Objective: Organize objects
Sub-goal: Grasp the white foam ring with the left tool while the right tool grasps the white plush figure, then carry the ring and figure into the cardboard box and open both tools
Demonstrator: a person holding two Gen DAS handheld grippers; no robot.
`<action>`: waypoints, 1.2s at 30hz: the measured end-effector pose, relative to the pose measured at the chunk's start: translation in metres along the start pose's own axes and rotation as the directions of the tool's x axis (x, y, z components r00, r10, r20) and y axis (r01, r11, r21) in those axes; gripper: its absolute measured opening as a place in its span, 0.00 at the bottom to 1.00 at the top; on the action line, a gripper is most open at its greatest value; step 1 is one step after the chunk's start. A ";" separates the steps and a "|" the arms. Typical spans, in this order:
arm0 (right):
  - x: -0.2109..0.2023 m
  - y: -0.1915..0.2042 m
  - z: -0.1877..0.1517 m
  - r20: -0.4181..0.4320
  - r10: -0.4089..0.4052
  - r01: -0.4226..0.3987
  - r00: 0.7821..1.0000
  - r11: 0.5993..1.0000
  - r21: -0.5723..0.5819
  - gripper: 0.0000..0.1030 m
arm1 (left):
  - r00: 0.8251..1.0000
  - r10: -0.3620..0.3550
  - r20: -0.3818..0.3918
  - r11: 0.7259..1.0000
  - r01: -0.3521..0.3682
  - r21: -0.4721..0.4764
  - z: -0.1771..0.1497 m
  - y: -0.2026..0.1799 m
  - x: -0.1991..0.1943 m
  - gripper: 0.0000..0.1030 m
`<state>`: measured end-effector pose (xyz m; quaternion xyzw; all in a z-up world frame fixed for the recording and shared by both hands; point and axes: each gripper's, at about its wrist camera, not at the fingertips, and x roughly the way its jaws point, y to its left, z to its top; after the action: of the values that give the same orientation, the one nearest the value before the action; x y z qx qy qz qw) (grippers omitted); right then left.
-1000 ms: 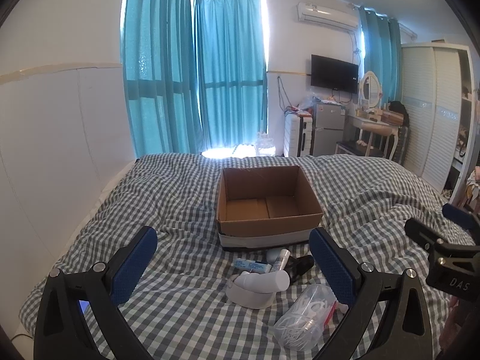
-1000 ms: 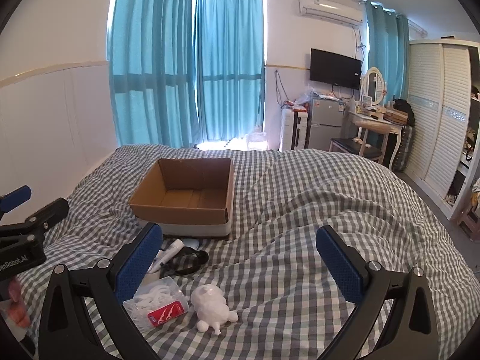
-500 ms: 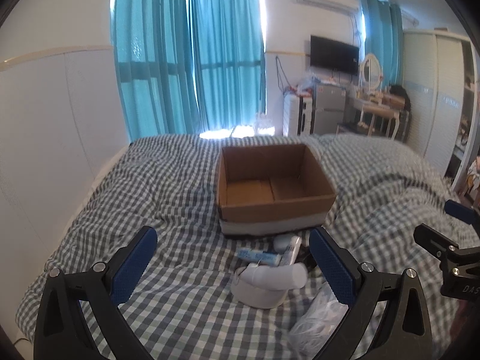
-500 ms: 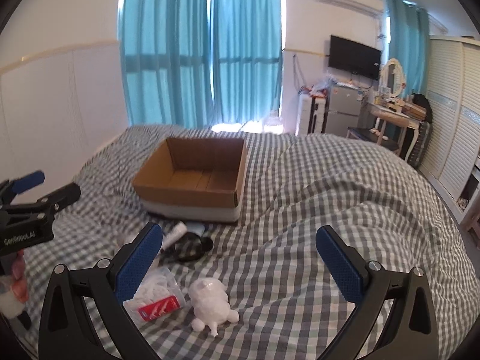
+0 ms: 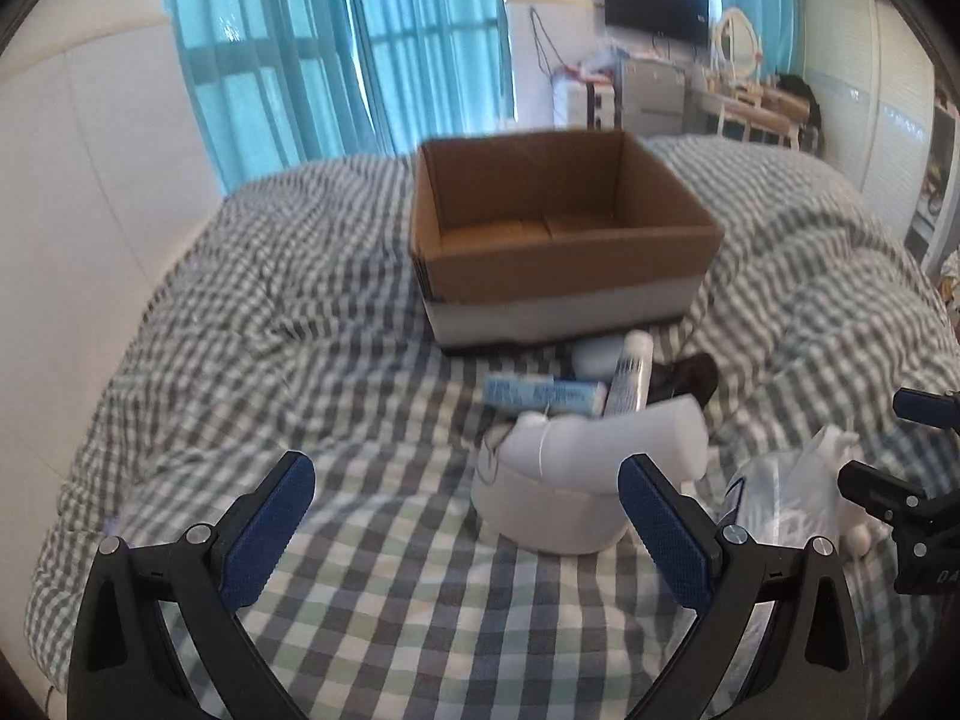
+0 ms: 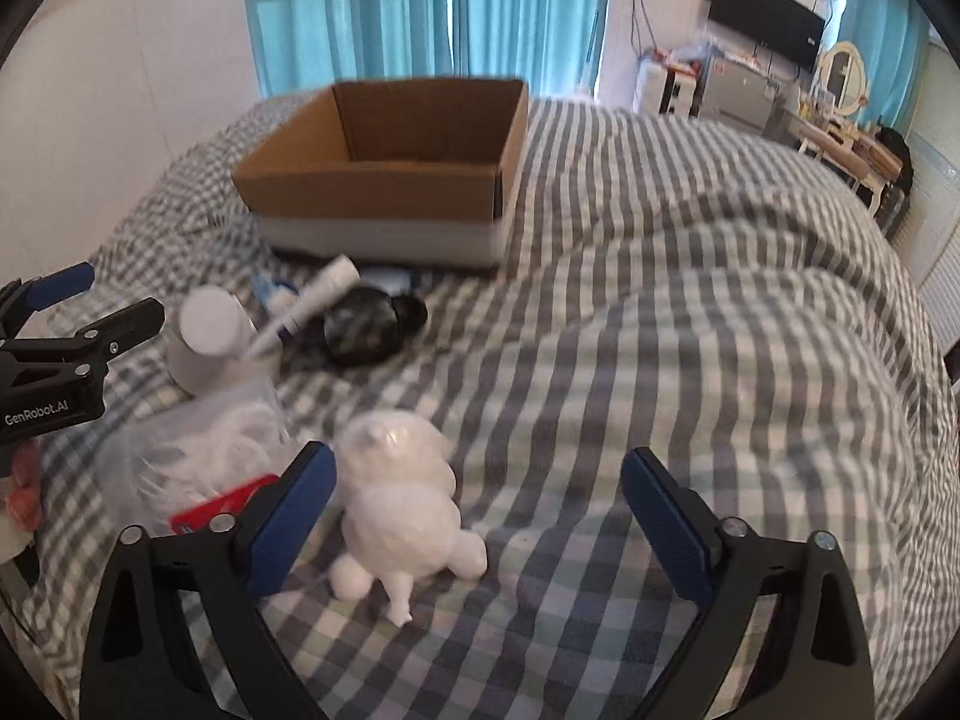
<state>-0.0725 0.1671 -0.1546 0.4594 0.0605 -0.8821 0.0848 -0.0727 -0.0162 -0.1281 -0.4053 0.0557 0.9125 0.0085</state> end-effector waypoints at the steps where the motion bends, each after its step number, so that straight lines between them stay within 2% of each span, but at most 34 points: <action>1: 0.002 0.002 -0.001 -0.012 0.002 -0.002 1.000 1.000 -0.010 0.89 | 1.000 -0.009 -0.013 1.000 0.009 0.003 -0.001 0.000 0.004 1.00; 2: 0.005 0.006 -0.001 -0.026 0.003 -0.004 1.000 1.000 -0.027 0.89 | 1.000 -0.018 -0.024 1.000 0.018 0.010 -0.002 -0.001 0.007 1.00; 4: 0.011 0.014 0.000 -0.051 0.010 -0.013 0.999 0.998 -0.068 0.81 | 0.999 -0.024 -0.044 0.999 0.025 0.028 -0.002 -0.004 0.012 1.00; 6: 0.018 0.019 0.001 -0.067 0.010 -0.016 0.998 0.996 -0.090 0.80 | 0.997 -0.022 -0.070 0.999 0.024 0.028 -0.001 -0.003 0.020 1.00; 8: 0.029 0.020 0.003 -0.101 0.023 -0.032 0.995 0.995 -0.092 0.80 | 0.994 -0.056 -0.093 0.998 0.058 0.016 0.000 0.000 0.026 1.00; 12: 0.046 0.029 0.004 -0.153 0.015 -0.037 0.988 0.990 -0.139 0.63 | 0.988 -0.099 -0.120 0.995 0.099 -0.001 0.002 0.002 0.035 1.00; 13: 0.046 0.031 0.006 -0.154 0.019 -0.042 0.988 0.988 -0.146 0.53 | 0.986 -0.108 -0.125 0.994 0.109 -0.001 0.003 0.002 0.037 1.00; 14: 0.047 0.032 0.007 -0.155 0.023 -0.046 0.988 0.988 -0.147 0.50 | 0.985 -0.117 -0.130 0.993 0.119 0.002 0.004 0.001 0.038 1.00; 17: 0.045 0.030 0.009 -0.135 0.019 -0.037 0.991 0.991 -0.130 0.50 | 0.978 -0.149 -0.149 0.989 0.151 0.003 0.007 -0.001 0.045 1.00; 23: 0.033 0.018 0.017 -0.088 0.038 -0.045 0.995 0.995 -0.085 0.50 | 0.950 -0.230 -0.212 0.973 0.232 -0.015 0.018 -0.009 0.071 1.00; 29: 0.032 0.008 0.023 -0.073 0.078 -0.081 0.994 0.996 -0.043 0.50 | 0.926 -0.260 -0.272 0.965 0.257 -0.048 0.025 -0.015 0.100 0.99; 31: 0.033 0.004 0.023 -0.072 0.096 -0.098 0.993 0.995 -0.026 0.50 | 0.923 -0.274 -0.271 0.962 0.269 -0.056 0.026 -0.016 0.102 0.93; 32: 0.034 0.003 0.024 -0.071 0.101 -0.103 0.992 0.994 -0.019 0.50 | 0.921 -0.285 -0.265 0.958 0.281 -0.053 0.027 -0.017 0.102 0.84; 36: 0.034 -0.001 0.026 -0.060 0.119 -0.119 0.991 0.993 0.004 0.50 | 0.923 -0.274 -0.270 0.960 0.277 -0.031 0.027 -0.022 0.096 0.83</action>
<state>-0.1128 0.1604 -0.1678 0.4886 0.0352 -0.8612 0.1353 -0.1556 0.0059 -0.1834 -0.5303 0.0024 0.8377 0.1305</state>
